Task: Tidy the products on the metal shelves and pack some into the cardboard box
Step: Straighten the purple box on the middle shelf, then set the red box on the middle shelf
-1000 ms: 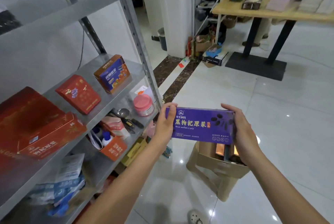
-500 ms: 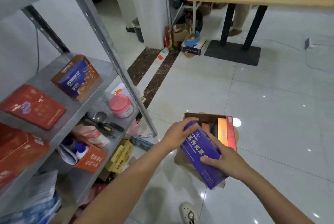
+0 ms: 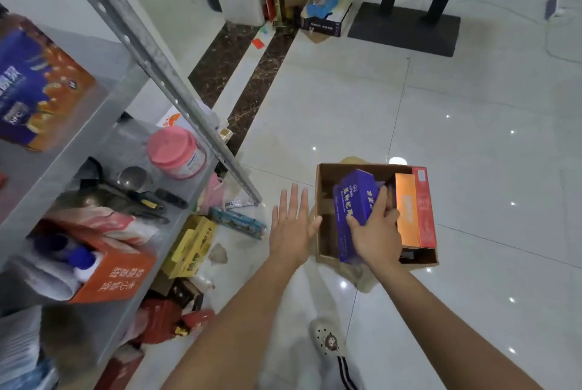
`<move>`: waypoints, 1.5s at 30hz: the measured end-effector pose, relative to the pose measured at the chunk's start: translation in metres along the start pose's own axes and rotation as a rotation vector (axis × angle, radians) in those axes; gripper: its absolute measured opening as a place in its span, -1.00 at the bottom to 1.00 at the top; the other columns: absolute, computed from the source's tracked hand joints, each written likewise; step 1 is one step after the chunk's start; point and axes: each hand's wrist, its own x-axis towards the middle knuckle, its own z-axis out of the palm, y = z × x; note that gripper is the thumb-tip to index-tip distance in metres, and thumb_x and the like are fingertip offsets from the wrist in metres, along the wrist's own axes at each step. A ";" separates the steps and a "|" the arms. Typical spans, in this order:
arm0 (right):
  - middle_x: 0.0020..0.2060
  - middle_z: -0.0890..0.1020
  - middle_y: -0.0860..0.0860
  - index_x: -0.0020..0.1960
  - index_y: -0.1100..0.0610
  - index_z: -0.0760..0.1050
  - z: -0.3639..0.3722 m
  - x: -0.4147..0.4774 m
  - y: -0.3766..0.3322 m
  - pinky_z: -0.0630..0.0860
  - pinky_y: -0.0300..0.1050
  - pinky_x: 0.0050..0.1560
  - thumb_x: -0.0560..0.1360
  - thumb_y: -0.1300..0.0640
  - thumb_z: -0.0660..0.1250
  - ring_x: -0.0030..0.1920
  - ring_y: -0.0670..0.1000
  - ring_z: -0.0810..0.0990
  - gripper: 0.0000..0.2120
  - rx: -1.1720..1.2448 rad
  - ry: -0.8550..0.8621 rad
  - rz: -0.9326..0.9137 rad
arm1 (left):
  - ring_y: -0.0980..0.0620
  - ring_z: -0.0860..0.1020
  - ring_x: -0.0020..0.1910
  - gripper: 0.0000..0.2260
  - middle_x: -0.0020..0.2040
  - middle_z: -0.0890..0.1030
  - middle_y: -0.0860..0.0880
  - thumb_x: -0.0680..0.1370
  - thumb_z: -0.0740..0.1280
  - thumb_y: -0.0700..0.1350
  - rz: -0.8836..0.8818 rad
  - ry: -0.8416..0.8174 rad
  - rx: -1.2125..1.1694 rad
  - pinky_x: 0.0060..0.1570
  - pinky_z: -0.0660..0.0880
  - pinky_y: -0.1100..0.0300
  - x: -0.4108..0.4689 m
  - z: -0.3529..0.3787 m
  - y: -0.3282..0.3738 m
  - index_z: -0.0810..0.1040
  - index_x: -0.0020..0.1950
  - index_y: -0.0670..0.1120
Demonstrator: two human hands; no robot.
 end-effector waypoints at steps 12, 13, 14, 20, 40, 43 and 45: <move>0.40 0.24 0.23 0.58 0.09 -0.15 0.067 0.056 0.018 0.39 0.06 0.26 0.55 -0.04 0.29 0.34 0.19 0.35 -0.19 -0.356 0.123 -0.089 | 0.03 -0.28 0.57 -0.42 0.61 -0.21 -0.03 0.69 -0.08 0.07 0.079 -0.004 -0.209 0.50 -0.27 0.10 0.046 0.038 0.005 -0.33 0.57 -0.08; 0.43 0.24 0.23 0.58 0.11 -0.11 0.075 0.059 0.021 0.36 0.07 0.29 0.54 -0.02 0.31 0.37 0.20 0.33 -0.20 -0.391 0.155 -0.159 | 0.03 -0.30 0.56 -0.43 0.60 -0.24 -0.02 0.69 -0.09 0.07 0.081 0.003 -0.190 0.49 -0.29 0.12 0.047 0.039 0.005 -0.35 0.56 -0.08; 0.47 0.21 0.22 0.59 0.12 -0.08 0.084 0.062 0.024 0.29 0.08 0.37 0.53 0.02 0.33 0.43 0.21 0.27 -0.20 -0.409 0.164 -0.224 | 0.05 -0.32 0.55 -0.43 0.60 -0.27 -0.01 0.69 -0.11 0.08 0.084 0.013 -0.175 0.47 -0.31 0.13 0.047 0.041 0.004 -0.37 0.55 -0.07; 0.55 -0.28 0.14 0.55 0.16 -0.35 0.119 0.079 0.027 -0.42 0.15 0.45 0.60 0.10 0.16 0.53 0.11 -0.35 -0.21 -0.586 -0.069 -0.252 | 0.12 -0.37 0.51 -0.49 0.58 -0.30 0.05 0.69 -0.14 0.06 0.088 0.036 -0.214 0.43 -0.39 0.21 0.045 0.043 0.003 -0.44 0.46 0.03; 0.54 -0.34 0.04 0.57 0.06 -0.31 0.061 0.069 0.030 -0.21 0.00 0.51 0.67 -0.05 0.00 0.53 0.04 -0.36 -0.37 -0.529 -0.306 -0.391 | 0.06 -0.35 0.54 -0.27 0.57 -0.35 0.02 0.61 -0.05 0.29 0.110 -0.202 -0.140 0.49 -0.33 0.05 0.044 0.009 -0.009 -0.39 0.54 -0.03; 0.55 -0.30 0.02 0.57 0.05 -0.29 0.026 0.052 0.019 -0.19 0.03 0.52 0.63 -0.20 -0.08 0.54 0.02 -0.31 -0.34 -0.550 -0.261 -0.425 | 0.01 -0.34 0.55 -0.26 0.57 -0.35 0.01 0.61 -0.05 0.31 0.059 -0.159 -0.074 0.48 -0.32 0.01 0.023 -0.021 -0.022 -0.38 0.54 -0.04; 0.54 -0.33 0.02 0.56 0.06 -0.32 0.005 0.037 0.001 -0.24 0.08 0.51 0.48 -0.38 -0.33 0.54 0.02 -0.33 -0.20 -0.614 -0.248 -0.461 | 0.00 -0.33 0.55 -0.26 0.57 -0.34 0.00 0.60 -0.05 0.31 0.015 -0.115 -0.081 0.48 -0.33 0.00 0.001 -0.045 -0.032 -0.37 0.55 -0.04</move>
